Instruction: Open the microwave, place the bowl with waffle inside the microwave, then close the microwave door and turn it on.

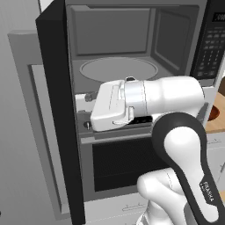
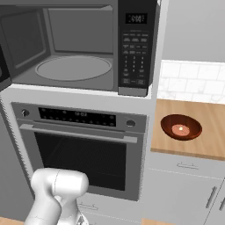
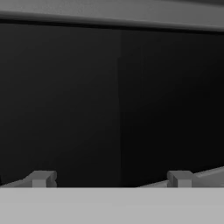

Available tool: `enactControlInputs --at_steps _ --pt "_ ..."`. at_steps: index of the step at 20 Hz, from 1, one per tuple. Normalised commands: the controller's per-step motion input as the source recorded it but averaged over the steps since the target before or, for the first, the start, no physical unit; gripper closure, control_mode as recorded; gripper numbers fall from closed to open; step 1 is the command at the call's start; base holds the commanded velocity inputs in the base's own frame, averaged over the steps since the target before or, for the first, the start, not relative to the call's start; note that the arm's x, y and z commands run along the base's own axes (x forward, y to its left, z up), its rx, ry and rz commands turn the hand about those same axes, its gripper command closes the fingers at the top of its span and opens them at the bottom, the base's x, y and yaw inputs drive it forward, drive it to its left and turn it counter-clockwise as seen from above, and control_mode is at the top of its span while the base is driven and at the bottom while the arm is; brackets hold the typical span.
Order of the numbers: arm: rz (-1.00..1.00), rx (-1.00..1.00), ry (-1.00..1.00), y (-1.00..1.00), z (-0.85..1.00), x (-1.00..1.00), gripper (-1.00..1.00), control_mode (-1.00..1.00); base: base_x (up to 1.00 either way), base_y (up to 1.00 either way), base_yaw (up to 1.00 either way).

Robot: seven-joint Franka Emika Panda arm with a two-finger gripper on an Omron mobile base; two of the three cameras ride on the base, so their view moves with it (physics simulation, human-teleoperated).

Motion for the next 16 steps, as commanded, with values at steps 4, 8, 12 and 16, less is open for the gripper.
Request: enactControlInputs --at_steps 4,8,12,16 --pt "0.00 -0.02 0.00 0.51 0.00 0.03 -1.00 -1.00 0.00 0.00 0.00" --pt "0.00 0.00 0.00 0.08 0.00 0.00 -1.00 -1.00 0.00 0.00 0.00" --pt "-0.02 0.00 0.00 -0.50 0.02 -0.06 -1.00 -1.00 0.00 0.00 0.00" --pt "-0.19 0.01 0.00 -1.00 0.07 -0.24 -1.00 -1.00 0.00 0.00 0.00"
